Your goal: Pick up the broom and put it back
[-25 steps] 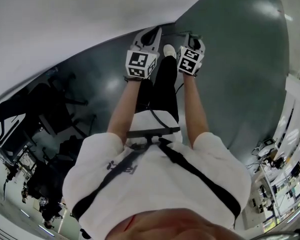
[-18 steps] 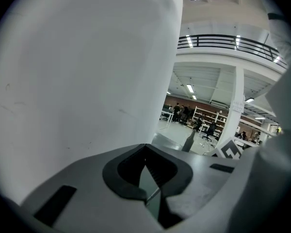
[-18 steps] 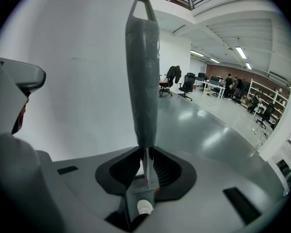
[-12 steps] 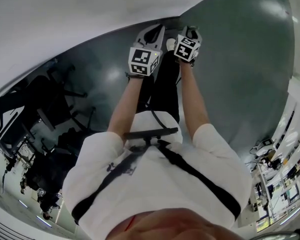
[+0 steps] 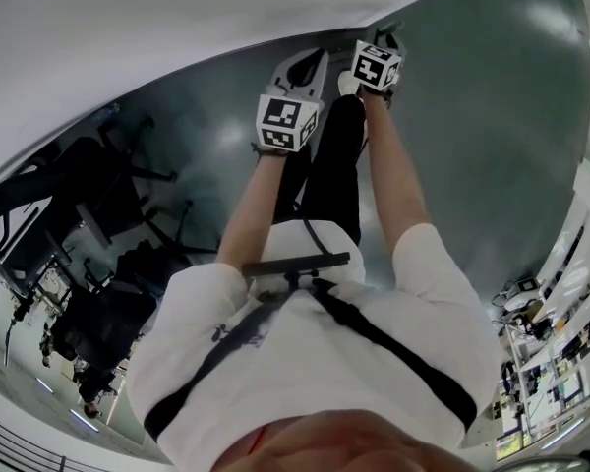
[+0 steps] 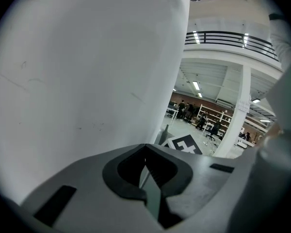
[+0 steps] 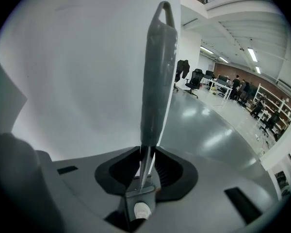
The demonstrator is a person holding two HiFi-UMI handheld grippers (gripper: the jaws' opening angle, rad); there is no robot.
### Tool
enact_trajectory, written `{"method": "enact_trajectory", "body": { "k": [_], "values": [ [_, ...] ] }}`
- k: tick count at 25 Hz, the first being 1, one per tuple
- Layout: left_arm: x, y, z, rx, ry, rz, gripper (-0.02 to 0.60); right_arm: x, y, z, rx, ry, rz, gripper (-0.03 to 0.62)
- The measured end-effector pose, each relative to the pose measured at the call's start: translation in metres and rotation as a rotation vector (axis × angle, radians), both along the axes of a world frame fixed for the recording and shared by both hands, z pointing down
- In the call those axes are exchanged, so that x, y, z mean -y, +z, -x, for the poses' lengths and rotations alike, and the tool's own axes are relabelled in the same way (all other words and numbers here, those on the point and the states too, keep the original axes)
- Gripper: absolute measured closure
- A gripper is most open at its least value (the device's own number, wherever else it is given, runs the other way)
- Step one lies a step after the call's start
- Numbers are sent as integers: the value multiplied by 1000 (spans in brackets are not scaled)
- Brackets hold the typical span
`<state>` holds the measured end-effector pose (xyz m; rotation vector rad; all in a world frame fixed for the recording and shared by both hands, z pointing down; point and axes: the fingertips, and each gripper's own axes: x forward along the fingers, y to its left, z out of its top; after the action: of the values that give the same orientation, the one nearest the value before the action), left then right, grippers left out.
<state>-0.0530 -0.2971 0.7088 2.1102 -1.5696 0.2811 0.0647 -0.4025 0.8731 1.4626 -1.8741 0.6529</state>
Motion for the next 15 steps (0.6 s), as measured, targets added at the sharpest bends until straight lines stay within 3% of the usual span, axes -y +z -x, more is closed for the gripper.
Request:
{"method": "enact_trajectory", "body": {
  "k": [7,15],
  "values": [
    [-2,2,-1,1,-4,9,571,40,0,7,-21,-88,11,499],
    [-2,4,3,0,-4,14,570,46,2,2,-36,-117,16,499]
  ]
}}
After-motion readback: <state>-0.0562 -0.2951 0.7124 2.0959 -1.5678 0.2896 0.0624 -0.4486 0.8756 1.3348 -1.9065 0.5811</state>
